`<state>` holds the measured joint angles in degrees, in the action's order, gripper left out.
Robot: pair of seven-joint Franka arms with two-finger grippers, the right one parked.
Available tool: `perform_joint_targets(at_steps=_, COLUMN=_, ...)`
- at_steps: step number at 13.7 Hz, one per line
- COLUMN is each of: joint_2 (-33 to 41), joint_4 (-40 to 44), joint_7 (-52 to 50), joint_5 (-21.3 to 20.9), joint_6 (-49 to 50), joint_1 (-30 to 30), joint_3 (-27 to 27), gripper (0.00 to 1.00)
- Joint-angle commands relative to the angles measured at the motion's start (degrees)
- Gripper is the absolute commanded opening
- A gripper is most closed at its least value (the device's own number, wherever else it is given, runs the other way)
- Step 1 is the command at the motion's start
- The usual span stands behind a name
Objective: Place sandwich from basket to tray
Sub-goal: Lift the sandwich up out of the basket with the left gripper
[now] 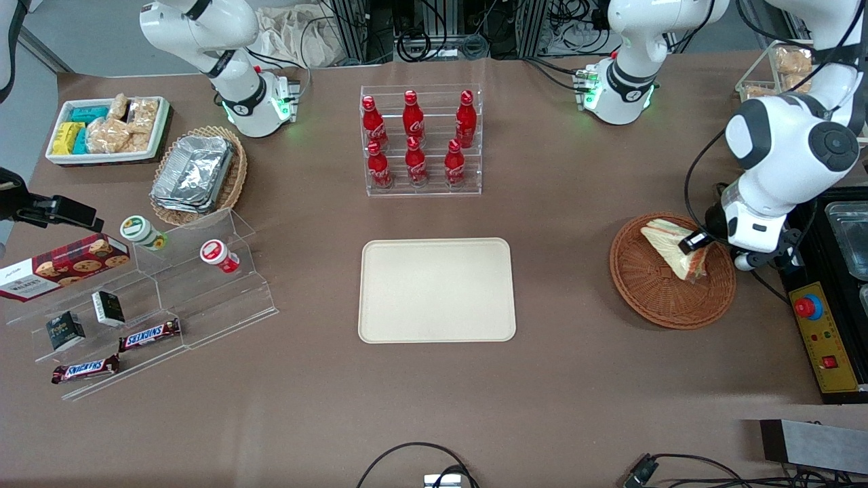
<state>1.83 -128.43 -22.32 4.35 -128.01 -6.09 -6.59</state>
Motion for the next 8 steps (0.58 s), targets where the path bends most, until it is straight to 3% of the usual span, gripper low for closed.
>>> perform_joint_targets(at_steps=1, joint_2=0.72, joint_4=5.19, joint_7=1.40, joint_5=-2.41, joint_6=6.61, joint_1=0.03, joint_3=-3.93, gripper=0.00)
perform_joint_targets(at_steps=8, joint_2=-0.86, joint_4=10.91, joint_7=2.10, joint_5=-4.88, joint_6=6.89, joint_1=0.11, joint_3=-17.38, gripper=0.01)
